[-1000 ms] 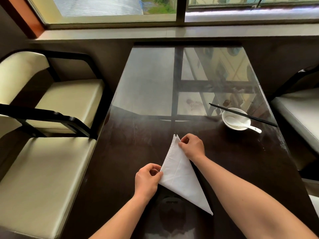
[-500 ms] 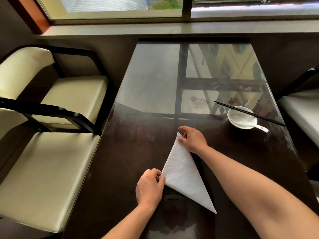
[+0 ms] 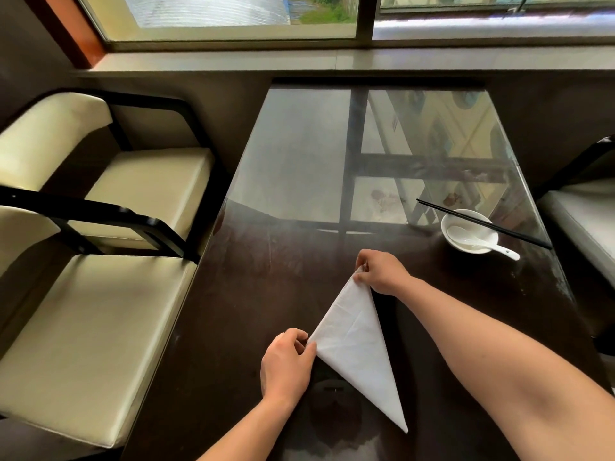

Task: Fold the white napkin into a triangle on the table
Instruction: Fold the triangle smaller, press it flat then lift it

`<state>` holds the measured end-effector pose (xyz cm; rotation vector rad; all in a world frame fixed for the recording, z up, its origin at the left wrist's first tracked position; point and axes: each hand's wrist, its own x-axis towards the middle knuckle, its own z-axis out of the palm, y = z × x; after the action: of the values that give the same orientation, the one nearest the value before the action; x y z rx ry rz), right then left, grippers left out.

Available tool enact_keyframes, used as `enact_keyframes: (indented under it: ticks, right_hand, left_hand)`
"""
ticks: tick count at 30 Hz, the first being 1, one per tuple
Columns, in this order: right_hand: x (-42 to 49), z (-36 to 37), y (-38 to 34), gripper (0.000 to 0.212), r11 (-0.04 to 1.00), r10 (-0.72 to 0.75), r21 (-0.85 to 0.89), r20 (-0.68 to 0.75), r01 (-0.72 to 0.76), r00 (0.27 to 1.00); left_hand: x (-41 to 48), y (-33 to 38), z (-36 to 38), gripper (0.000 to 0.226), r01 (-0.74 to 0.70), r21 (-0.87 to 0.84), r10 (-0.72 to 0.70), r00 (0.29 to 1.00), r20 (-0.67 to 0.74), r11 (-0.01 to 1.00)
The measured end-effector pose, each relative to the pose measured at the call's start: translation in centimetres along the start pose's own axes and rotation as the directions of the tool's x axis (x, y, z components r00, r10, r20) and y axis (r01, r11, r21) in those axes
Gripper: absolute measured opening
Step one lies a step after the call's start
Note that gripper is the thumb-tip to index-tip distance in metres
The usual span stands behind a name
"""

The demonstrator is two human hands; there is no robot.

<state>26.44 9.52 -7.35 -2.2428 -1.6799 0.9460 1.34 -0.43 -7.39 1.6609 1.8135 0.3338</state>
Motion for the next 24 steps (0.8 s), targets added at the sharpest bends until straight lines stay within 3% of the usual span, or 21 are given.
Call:
enact_keyframes:
  ticks: [5, 11, 16, 24]
  right_hand:
    - [-1.0, -0.3, 0.7, 0.014, 0.999, 0.052, 0.007, -0.016, -0.052, 0.999]
    - [-2.7, -0.6, 1.7, 0.016, 0.968, 0.252, 0.038, -0.100, -0.249, 0.963]
    - [-4.9, -1.0, 3.3, 0.019, 0.908, 0.412, 0.153, -0.159, -0.390, 0.897]
    - [-10.3, -0.3, 6.3, 0.021, 0.730, 0.644, 0.440, -0.183, -0.524, 0.743]
  left_hand:
    - [-0.2, 0.2, -0.1, 0.010, 0.010, -0.023, -0.009, 1.000, 0.017, 1.000]
    - [-0.8, 0.8, 0.0, 0.015, 0.003, -0.099, -0.001, 1.000, 0.027, 0.995]
    - [-1.4, 0.5, -0.2, 0.045, -0.003, -0.119, 0.008, 0.999, 0.042, 0.993]
    - [-4.0, -0.7, -0.9, 0.064, -0.068, -0.016, 0.070, 0.982, 0.175, 0.998]
